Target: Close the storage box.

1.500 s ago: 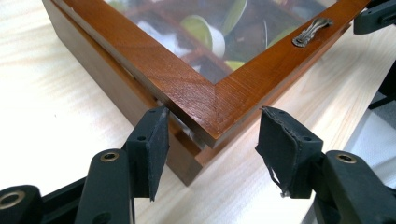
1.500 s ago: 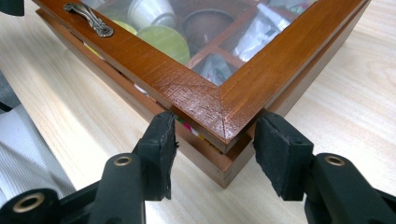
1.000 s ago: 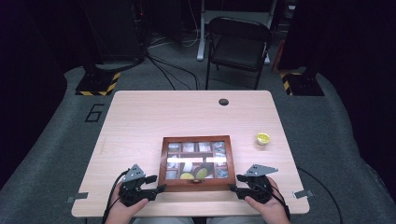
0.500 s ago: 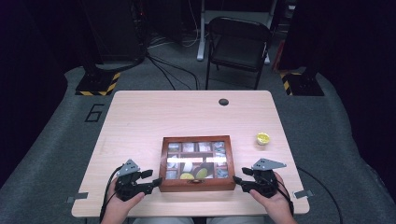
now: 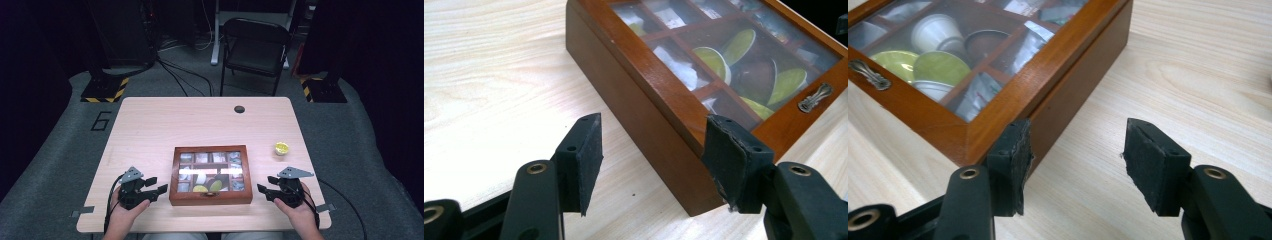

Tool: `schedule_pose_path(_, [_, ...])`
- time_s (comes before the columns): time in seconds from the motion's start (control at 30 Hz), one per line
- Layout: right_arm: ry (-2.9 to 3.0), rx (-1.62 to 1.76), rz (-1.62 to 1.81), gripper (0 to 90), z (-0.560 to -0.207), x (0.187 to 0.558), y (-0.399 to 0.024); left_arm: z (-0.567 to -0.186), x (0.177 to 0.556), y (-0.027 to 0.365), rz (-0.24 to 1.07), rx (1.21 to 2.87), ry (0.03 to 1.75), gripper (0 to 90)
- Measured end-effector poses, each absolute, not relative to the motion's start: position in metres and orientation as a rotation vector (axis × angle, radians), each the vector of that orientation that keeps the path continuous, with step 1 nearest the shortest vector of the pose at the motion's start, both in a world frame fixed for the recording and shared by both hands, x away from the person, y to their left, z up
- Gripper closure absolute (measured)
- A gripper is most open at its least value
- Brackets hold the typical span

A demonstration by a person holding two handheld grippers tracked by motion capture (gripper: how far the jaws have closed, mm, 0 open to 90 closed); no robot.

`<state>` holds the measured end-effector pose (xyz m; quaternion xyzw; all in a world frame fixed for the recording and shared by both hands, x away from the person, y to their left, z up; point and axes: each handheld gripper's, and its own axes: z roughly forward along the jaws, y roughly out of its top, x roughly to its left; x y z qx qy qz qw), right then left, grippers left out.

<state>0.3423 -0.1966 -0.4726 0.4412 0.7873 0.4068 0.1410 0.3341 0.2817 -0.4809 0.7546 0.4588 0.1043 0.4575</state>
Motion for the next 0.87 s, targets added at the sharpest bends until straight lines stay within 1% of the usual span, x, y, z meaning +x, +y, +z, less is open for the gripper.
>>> schedule_pose_path(0.27, [2.283, 1.29, 1.147, 43.0, -0.48, 0.346, -0.201, -0.487, 0.34, 0.284, 0.277, 1.88, 1.134, 40.5])
schedule_pose_path(0.47, [2.314, 1.294, 1.12, 42.9, -0.488, 0.348, -0.199, -0.49, 0.342, 0.282, 0.257, 1.888, 1.13, 40.4])
schedule_pose_path(0.87, [2.319, 1.252, 1.119, 41.2, -0.487, 0.345, -0.195, -0.487, 0.337, 0.279, 0.235, 1.886, 1.101, 39.1])
